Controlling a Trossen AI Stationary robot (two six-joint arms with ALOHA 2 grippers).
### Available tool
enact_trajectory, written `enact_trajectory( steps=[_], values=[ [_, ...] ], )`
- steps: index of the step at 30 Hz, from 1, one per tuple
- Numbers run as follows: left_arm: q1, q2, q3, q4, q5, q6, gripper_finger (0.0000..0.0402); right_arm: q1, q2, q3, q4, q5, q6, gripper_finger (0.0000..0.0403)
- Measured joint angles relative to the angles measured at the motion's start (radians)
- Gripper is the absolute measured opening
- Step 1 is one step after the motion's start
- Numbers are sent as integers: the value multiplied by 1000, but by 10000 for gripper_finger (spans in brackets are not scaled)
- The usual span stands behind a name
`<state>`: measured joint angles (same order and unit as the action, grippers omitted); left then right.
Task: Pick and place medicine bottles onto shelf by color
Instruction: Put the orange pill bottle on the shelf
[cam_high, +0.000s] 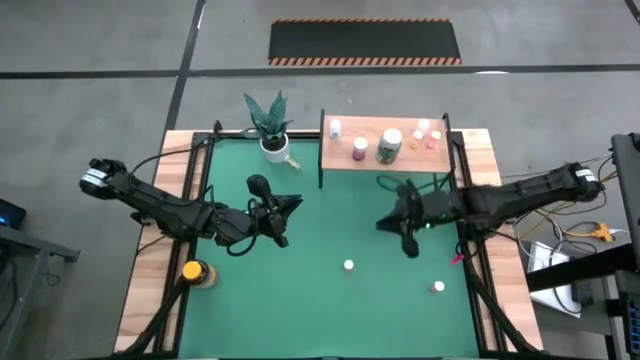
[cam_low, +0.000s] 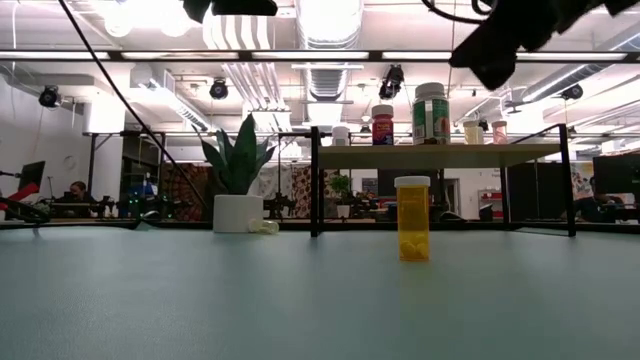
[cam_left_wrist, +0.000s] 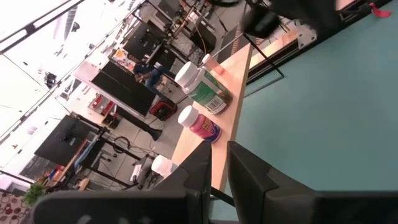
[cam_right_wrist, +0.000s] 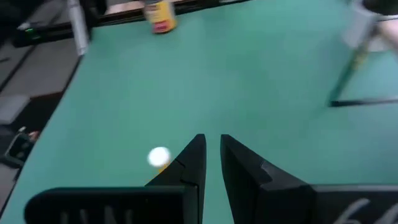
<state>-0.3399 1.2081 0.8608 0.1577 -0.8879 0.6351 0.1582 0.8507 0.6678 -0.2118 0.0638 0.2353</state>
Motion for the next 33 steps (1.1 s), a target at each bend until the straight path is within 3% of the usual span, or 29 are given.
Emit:
enact_trajectory(
  steps=[6, 14, 24, 33],
  values=[
    [0, 0, 0, -1, 0, 0, 33, 76, 105, -121, 297, 24, -20, 38],
    [0, 0, -3, -10, 0, 0, 33, 139, 334, -155, 545, 145, -30, 38],
    [0, 0, -4, -10, 1, 1, 33, 143, 550, -3, 475, 133, -19, 47],
    [0, 0, -4, -10, 1, 1, 33, 150, 557, 188, 114, 101, 34, 145]
  ],
)
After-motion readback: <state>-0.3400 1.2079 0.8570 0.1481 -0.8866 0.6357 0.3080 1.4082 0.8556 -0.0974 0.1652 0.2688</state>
